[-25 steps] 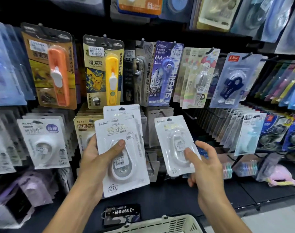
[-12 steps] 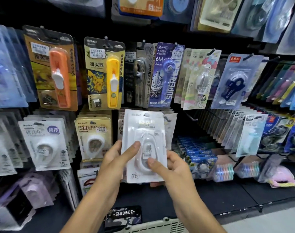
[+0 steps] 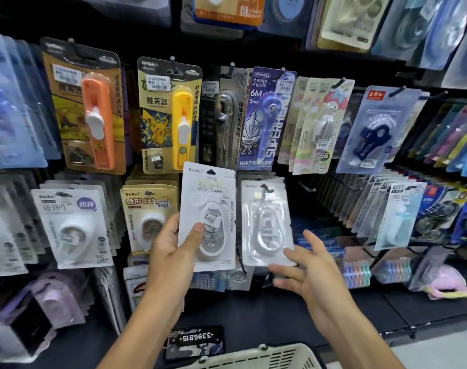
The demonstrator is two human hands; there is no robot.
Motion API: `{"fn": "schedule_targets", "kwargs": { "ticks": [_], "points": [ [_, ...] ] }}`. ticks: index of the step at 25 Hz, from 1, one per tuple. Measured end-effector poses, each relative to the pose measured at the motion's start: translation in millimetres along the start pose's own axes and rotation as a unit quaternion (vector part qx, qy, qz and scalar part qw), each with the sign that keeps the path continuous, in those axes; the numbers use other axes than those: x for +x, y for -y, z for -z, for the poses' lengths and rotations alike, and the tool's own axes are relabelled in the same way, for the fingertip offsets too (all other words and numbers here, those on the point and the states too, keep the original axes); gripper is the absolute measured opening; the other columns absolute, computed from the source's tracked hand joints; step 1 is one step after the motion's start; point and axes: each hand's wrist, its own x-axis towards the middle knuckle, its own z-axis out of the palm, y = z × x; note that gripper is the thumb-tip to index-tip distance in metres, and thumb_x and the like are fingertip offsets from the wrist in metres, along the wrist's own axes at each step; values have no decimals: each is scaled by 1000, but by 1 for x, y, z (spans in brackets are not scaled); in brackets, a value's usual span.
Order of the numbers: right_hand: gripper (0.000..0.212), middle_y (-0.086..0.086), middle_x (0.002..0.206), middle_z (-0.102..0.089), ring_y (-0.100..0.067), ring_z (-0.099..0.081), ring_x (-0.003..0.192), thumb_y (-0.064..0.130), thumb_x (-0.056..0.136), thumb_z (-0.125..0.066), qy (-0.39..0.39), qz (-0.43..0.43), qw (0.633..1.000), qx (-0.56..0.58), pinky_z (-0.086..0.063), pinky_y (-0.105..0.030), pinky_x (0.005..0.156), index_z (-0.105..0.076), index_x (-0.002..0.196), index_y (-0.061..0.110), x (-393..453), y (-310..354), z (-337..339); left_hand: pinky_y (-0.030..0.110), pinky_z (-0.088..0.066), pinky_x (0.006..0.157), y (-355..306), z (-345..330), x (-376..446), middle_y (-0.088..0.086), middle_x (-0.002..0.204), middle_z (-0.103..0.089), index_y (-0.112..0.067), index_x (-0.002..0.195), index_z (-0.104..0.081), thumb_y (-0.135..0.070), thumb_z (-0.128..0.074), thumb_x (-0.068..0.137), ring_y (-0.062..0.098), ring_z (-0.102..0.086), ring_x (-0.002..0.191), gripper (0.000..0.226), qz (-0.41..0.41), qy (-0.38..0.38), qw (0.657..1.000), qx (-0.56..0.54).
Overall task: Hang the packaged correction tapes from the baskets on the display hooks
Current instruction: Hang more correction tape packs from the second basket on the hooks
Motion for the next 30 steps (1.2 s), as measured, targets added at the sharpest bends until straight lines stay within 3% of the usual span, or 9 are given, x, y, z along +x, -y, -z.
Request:
{"fn": "schedule_targets", "kwargs": {
  "ticks": [3, 6, 8, 12, 19, 22, 24, 27, 30],
  "points": [
    [65, 11, 134, -57, -16, -67, 108, 25, 89, -74, -3, 51, 994, -97, -58, -43, 89, -38, 139, 45, -1, -5, -12, 5, -51, 66, 4, -5, 1, -21, 102, -78, -34, 110, -68, -12, -60, 101, -5, -73, 90, 25, -3, 15, 1000, 17],
    [76, 10, 117, -73, -11, -72, 103, 34, 77, -81, 120, 96, 985, -80, -58, -32, 81, -36, 136, 49, -9, -18, -31, 16, -57, 74, 8, -14, 2, -7, 110, -79, -26, 117, -66, -11, -59, 101, 9, -75, 99, 23, 16, 113, 993, 24],
    [71, 5, 115, -75, -15, -73, 103, 24, 80, -83, 98, 135, 985, -38, -59, -37, 83, -40, 132, 47, -7, -20, -37, 25, -58, 88, 12, -20, -4, -7, 126, -73, -29, 129, -61, -22, -59, 102, 12, -70, 114, 29, 4, 185, 979, 81],
    [45, 4, 104, -77, -17, -74, 93, 16, 90, -74, -3, 159, 987, -31, -58, -31, 74, -56, 121, 44, 7, -6, -20, 39, -11, 127, 24, -5, 6, -17, 167, -16, -37, 162, -15, -58, -39, 102, 9, -13, 155, 68, -166, 89, 829, 527],
    [19, 22, 112, -72, -9, -67, 109, 31, 93, -71, 8, 181, 974, -139, -53, -37, 90, -71, 104, 46, 24, -2, -1, 46, 6, 127, 33, 13, 24, -8, 168, 24, -36, 162, 10, -49, -41, 102, 16, 21, 156, 79, -157, 88, 746, 641],
    [41, 30, 125, -52, -7, -52, 119, 42, 97, -62, 42, 135, 959, -247, -46, -37, 100, -52, 136, 51, 37, -8, 0, 45, 11, 125, 37, 13, 23, -7, 163, 32, -33, 162, 13, -49, -39, 103, 16, 27, 154, 80, -165, 91, 727, 660],
    [63, 20, 157, -25, -13, -30, 144, 47, 100, -54, 25, 163, 891, -423, -35, -42, 114, -24, 156, 43, 40, -21, 7, 45, 10, 124, 36, 12, 21, -4, 161, 32, -28, 162, 12, -48, -38, 102, 16, 28, 151, 81, -174, 81, 715, 672],
    [64, 12, 169, 0, -19, -10, 155, 36, 104, -44, 29, 357, 694, -625, -25, -43, 120, -15, 160, 27, 44, -37, -1, 47, 7, 125, 35, 12, 19, 0, 164, 25, -21, 163, 7, -42, -45, 100, 19, 26, 151, 84, -203, 74, 696, 685],
    [65, 6, 169, 7, -28, -3, 155, 36, 104, -39, 50, 348, 616, -705, -20, -48, 122, -12, 161, 19, 66, -34, -19, 50, 2, 126, 43, 12, 23, 3, 168, 16, -18, 163, 1, -39, -52, 97, 22, 17, 154, 87, -227, 95, 673, 697]
  ]
}}
